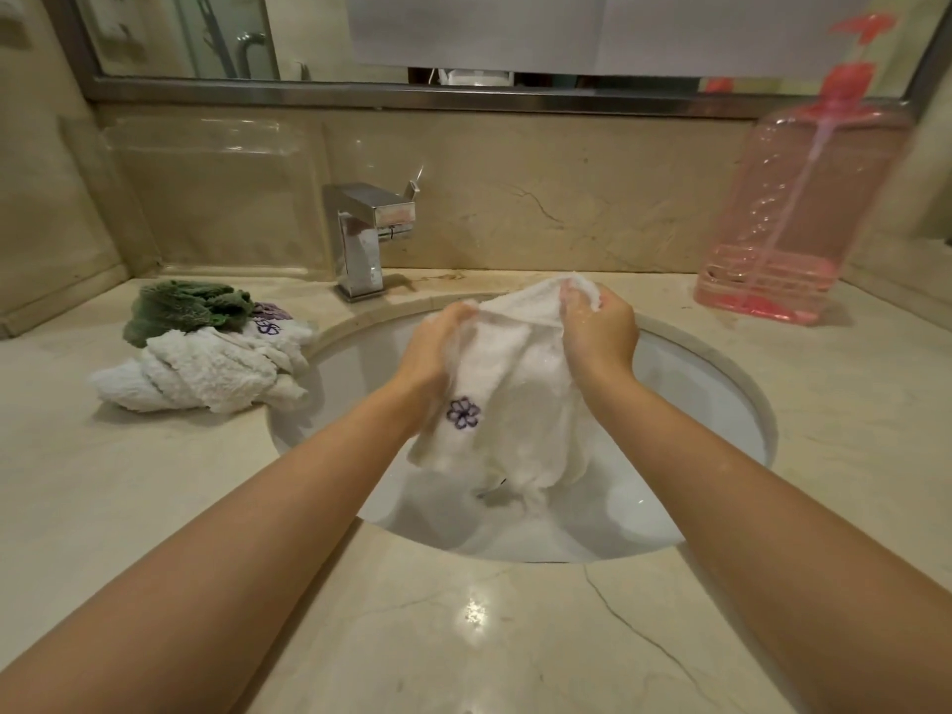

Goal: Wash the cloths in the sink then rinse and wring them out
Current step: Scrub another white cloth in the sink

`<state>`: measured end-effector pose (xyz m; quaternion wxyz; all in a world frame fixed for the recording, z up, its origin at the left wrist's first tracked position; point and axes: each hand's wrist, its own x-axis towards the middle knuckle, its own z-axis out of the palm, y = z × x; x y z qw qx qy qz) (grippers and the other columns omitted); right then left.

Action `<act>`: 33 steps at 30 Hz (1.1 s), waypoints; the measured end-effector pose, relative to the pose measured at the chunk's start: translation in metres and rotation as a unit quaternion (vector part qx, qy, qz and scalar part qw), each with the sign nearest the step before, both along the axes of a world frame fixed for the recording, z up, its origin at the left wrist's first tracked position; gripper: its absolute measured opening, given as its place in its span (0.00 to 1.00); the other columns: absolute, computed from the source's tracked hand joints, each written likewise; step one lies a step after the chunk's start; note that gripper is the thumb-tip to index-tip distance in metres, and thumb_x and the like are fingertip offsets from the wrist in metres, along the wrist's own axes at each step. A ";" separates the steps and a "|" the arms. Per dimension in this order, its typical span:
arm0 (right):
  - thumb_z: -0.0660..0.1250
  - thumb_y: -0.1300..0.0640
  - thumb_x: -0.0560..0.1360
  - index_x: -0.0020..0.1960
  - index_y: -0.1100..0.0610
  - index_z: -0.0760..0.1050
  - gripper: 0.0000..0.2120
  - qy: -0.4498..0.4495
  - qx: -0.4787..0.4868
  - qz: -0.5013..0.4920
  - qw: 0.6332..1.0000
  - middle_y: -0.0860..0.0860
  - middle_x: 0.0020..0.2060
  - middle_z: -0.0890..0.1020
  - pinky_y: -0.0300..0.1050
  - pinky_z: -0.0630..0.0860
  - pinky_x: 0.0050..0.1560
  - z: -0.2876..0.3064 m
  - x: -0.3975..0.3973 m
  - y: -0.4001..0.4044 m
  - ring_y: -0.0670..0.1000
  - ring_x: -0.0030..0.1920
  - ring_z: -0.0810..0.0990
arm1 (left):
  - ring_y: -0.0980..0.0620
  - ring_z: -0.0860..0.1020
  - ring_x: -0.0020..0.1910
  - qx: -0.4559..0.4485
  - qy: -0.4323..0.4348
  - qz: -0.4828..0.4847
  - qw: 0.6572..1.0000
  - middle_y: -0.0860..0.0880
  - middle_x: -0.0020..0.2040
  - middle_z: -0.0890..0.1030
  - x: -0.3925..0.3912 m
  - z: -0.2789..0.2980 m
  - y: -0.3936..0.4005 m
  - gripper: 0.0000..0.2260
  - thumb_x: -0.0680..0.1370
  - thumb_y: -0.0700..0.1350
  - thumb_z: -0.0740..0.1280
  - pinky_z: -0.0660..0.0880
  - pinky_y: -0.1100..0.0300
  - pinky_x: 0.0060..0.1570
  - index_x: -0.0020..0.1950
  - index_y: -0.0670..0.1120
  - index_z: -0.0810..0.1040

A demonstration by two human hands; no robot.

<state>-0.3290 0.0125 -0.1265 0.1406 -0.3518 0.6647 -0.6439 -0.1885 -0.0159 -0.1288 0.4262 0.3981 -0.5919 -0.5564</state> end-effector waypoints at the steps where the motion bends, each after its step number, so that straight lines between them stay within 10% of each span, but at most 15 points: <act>1: 0.62 0.55 0.78 0.38 0.58 0.67 0.12 -0.022 -0.015 0.014 1.000 0.51 0.33 0.68 0.44 0.64 0.37 0.001 0.003 0.001 0.49 0.34 0.66 | 0.56 0.81 0.33 0.033 0.044 -0.015 0.998 0.53 0.31 0.82 0.001 0.001 0.001 0.12 0.81 0.51 0.59 0.74 0.67 0.32 0.49 0.44 0.76; 3: 0.66 0.52 0.75 0.36 0.59 0.68 0.14 -0.015 -0.040 0.037 0.998 0.53 0.32 0.69 0.46 0.65 0.36 0.004 0.013 0.006 0.52 0.35 0.66 | 0.59 0.80 0.28 0.071 0.104 -0.034 0.991 0.56 0.31 0.82 0.003 0.003 0.002 0.18 0.82 0.57 0.55 0.74 0.70 0.31 0.51 0.44 0.76; 6: 0.69 0.43 0.73 0.37 0.62 0.72 0.22 0.157 -0.051 0.054 0.985 0.57 0.31 0.77 0.51 0.69 0.34 0.000 0.034 0.013 0.57 0.34 0.73 | 0.55 0.77 0.46 0.067 0.103 0.031 0.992 0.54 0.52 0.78 0.005 0.004 0.001 0.22 0.81 0.60 0.57 0.71 0.62 0.54 0.63 0.45 0.75; 10: 0.65 0.48 0.78 0.39 0.54 0.71 0.13 0.322 -0.088 0.103 0.937 0.52 0.30 0.77 0.47 0.69 0.32 -0.007 0.078 0.022 0.54 0.32 0.74 | 0.55 0.77 0.30 0.053 0.076 0.032 0.995 0.52 0.27 0.77 0.003 -0.005 -0.002 0.16 0.84 0.46 0.54 0.75 0.63 0.32 0.40 0.43 0.72; 20: 0.65 0.53 0.77 0.35 0.54 0.68 0.14 0.307 -0.017 0.127 0.943 0.51 0.30 0.73 0.48 0.65 0.34 -0.004 0.077 0.013 0.57 0.36 0.73 | 0.58 0.73 0.24 0.100 0.174 0.057 0.978 0.50 0.24 0.71 -0.008 0.003 0.018 0.18 0.84 0.40 0.49 0.70 0.69 0.27 0.35 0.41 0.64; 24: 0.60 0.50 0.75 0.33 0.55 0.70 0.15 0.221 0.064 0.095 0.968 0.50 0.29 0.74 0.44 0.63 0.30 -0.004 0.055 0.002 0.56 0.36 0.73 | 0.50 0.75 0.32 0.174 0.123 0.063 0.975 0.43 0.36 0.74 -0.007 0.002 0.020 0.10 0.83 0.44 0.55 0.72 0.65 0.30 0.48 0.41 0.73; 33: 0.62 0.56 0.76 0.33 0.57 0.69 0.14 0.279 0.037 0.109 0.953 0.52 0.29 0.74 0.46 0.64 0.32 -0.005 0.066 0.009 0.56 0.35 0.73 | 0.54 0.72 0.27 0.090 0.009 0.066 0.994 0.48 0.24 0.73 -0.002 0.005 0.030 0.15 0.83 0.38 0.55 0.69 0.70 0.23 0.36 0.43 0.68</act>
